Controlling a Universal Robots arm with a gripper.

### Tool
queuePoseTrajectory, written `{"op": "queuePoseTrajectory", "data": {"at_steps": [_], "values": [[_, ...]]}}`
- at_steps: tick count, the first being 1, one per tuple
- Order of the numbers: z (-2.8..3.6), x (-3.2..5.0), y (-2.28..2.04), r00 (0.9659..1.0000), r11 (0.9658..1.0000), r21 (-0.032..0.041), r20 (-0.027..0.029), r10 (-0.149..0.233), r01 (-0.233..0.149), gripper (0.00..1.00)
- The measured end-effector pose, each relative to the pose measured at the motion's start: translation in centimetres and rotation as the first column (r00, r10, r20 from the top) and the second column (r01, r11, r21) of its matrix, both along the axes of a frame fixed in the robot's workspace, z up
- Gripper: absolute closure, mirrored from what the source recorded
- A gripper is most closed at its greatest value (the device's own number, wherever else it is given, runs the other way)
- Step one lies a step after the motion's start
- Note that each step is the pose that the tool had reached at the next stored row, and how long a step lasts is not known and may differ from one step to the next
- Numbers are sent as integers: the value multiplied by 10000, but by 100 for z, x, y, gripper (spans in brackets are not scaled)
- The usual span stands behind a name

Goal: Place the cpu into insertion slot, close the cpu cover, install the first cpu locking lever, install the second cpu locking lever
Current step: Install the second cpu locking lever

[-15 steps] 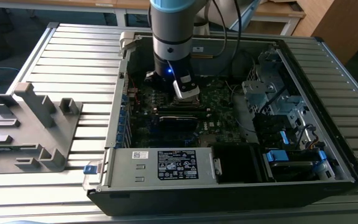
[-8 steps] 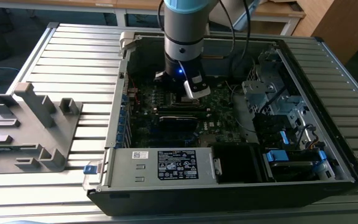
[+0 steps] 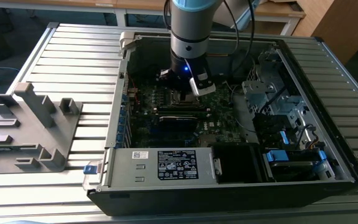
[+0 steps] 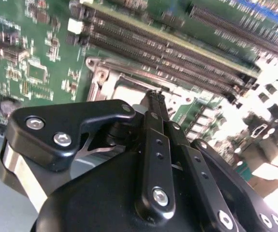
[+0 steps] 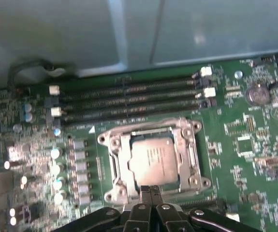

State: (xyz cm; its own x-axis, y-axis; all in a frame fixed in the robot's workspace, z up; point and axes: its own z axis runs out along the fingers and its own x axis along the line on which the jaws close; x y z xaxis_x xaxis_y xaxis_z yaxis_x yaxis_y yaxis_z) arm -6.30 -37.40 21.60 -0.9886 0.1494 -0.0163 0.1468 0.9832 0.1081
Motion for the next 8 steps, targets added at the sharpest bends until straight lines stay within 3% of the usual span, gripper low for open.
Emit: {"op": "queuePoseTrajectory", "data": {"at_steps": [2,8], "values": [[-2,2,61,10000,10000,0,-1,0,0,90],[-13,85,136,10000,10000,0,0,-1,1,90]]}}
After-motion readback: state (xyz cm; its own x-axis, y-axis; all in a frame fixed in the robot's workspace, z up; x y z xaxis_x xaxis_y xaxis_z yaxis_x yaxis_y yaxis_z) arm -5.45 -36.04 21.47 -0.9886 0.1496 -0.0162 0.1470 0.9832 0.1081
